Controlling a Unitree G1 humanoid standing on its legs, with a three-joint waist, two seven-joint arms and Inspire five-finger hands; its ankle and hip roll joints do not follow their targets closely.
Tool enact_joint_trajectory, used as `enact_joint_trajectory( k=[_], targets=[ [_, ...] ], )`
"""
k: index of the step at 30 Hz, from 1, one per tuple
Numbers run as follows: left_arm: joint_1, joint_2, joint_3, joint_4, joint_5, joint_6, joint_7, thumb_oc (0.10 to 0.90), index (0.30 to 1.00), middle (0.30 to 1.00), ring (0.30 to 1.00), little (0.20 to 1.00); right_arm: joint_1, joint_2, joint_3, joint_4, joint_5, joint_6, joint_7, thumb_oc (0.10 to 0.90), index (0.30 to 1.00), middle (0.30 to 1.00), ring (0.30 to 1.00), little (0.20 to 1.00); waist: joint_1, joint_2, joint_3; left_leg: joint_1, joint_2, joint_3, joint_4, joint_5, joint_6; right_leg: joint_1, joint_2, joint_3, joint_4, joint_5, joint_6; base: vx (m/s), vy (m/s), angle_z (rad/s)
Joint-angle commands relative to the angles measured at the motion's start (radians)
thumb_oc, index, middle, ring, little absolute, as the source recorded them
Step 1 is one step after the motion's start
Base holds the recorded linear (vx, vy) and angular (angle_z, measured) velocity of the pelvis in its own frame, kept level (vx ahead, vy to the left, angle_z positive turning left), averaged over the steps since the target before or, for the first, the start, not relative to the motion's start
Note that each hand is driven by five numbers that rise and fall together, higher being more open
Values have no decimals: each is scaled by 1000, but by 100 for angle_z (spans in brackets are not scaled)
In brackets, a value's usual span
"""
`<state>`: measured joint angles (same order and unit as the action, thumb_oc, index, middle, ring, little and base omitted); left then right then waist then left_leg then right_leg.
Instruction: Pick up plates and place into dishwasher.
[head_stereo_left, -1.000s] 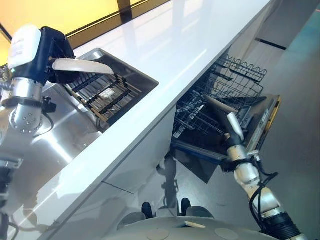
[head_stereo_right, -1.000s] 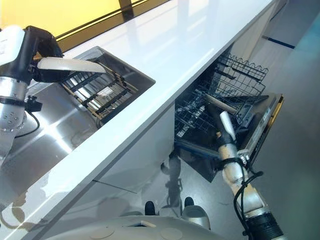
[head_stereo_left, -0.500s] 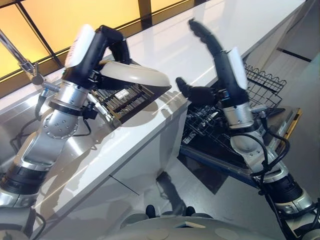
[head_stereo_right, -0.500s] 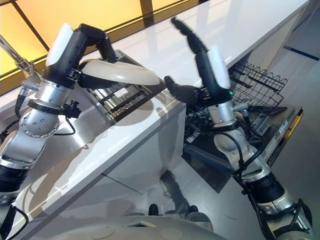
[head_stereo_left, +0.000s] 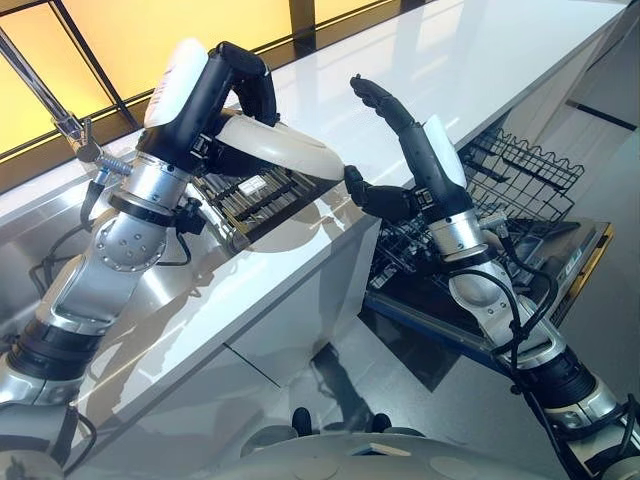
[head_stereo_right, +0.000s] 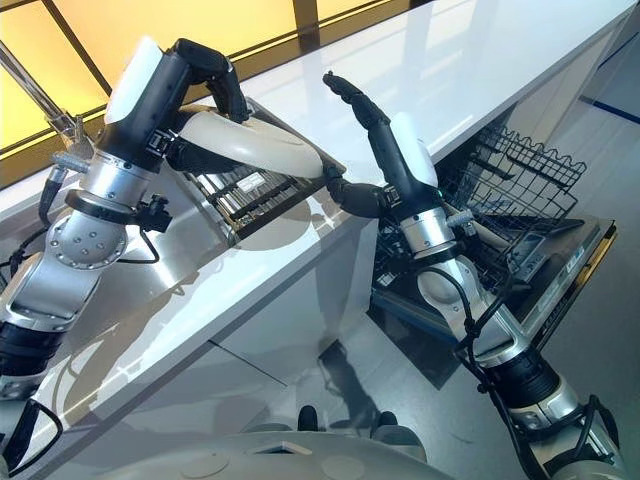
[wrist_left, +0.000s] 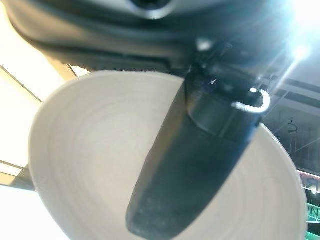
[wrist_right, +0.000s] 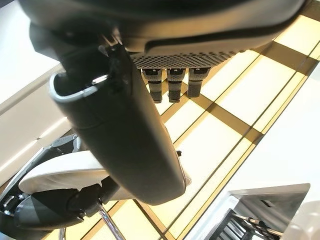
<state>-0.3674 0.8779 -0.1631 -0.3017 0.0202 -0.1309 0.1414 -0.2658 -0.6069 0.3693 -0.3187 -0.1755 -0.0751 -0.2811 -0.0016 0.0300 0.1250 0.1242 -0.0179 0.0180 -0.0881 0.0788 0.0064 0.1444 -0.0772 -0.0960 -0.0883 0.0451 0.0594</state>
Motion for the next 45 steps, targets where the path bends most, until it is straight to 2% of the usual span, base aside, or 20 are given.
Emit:
enact_joint_trajectory(
  k=[1, 4, 6, 11, 20, 25, 32, 39, 45],
  targets=[
    [-187, -34, -52, -84, -50, -80, 32, 100, 300, 300, 300, 200, -132, 42, 39, -66, 24, -67, -28, 800, 900, 900, 900, 900, 4, -13, -111, 0, -16, 71, 13, -115, -11, -45, 29, -14, 52, -57, 35, 0, 0, 0],
    [-185, -24, -51, -70, -6, -74, 58, 100, 300, 300, 300, 200, -121, 38, 31, -53, 17, -27, -67, 800, 900, 900, 900, 900, 1, -13, -114, 0, -17, 75, 10, -116, -10, -45, 30, -11, 44, -51, 36, 0, 0, 0],
    [-168, -12, -36, -58, 42, -75, 92, 100, 300, 300, 300, 200, -94, 37, 6, -40, 7, -7, -143, 800, 900, 900, 900, 900, -2, -13, -114, 1, -18, 79, 10, -117, -10, -46, 31, -7, 35, -44, 38, 0, 0, 0],
    [-72, -6, 38, -60, 78, -93, 116, 100, 300, 300, 300, 200, -16, 75, -84, -17, 21, -19, -266, 800, 900, 900, 900, 900, -3, -6, -112, 0, -20, 78, 12, -121, -5, -49, 27, 8, 23, -32, 44, -7, 0, -3],
    [-64, -11, 44, -62, 81, -86, 106, 100, 300, 300, 300, 200, -19, 86, -69, -10, 47, -5, -251, 800, 900, 900, 900, 900, -1, -3, -115, 1, -23, 77, 11, -122, -1, -49, 25, 10, 26, -34, 44, -14, 4, -3],
    [-77, -9, 33, -54, 92, -76, 114, 100, 300, 300, 300, 200, -33, 90, -54, 9, 44, 27, -271, 800, 900, 900, 900, 900, 2, -4, -117, 3, -22, 81, 8, -121, -2, -48, 23, -4, 30, -36, 45, 0, 0, 0],
    [-85, 7, 35, -53, 84, -72, 115, 100, 300, 300, 300, 200, -36, 40, -35, 19, 51, 74, -137, 800, 900, 900, 900, 900, 4, -12, -124, -1, -19, 79, 7, -117, -4, -50, 23, -10, 38, -43, 46, 0, 0, 0],
    [-129, 3, 4, -43, 86, -66, 114, 100, 300, 300, 300, 200, -93, 17, 10, 6, 11, 86, -56, 800, 900, 900, 900, 900, 7, -18, -123, -1, -19, 69, 7, -116, -4, -48, 26, -12, 49, -51, 42, -8, -8, 2],
    [-147, -2, -9, -48, 82, -61, 104, 100, 300, 300, 300, 200, -136, -16, 42, -9, 33, 74, 24, 800, 900, 900, 900, 900, 9, -24, -126, -2, -19, 60, 8, -114, -5, -45, 29, -7, 47, -52, 40, -11, -7, 2]
  ],
)
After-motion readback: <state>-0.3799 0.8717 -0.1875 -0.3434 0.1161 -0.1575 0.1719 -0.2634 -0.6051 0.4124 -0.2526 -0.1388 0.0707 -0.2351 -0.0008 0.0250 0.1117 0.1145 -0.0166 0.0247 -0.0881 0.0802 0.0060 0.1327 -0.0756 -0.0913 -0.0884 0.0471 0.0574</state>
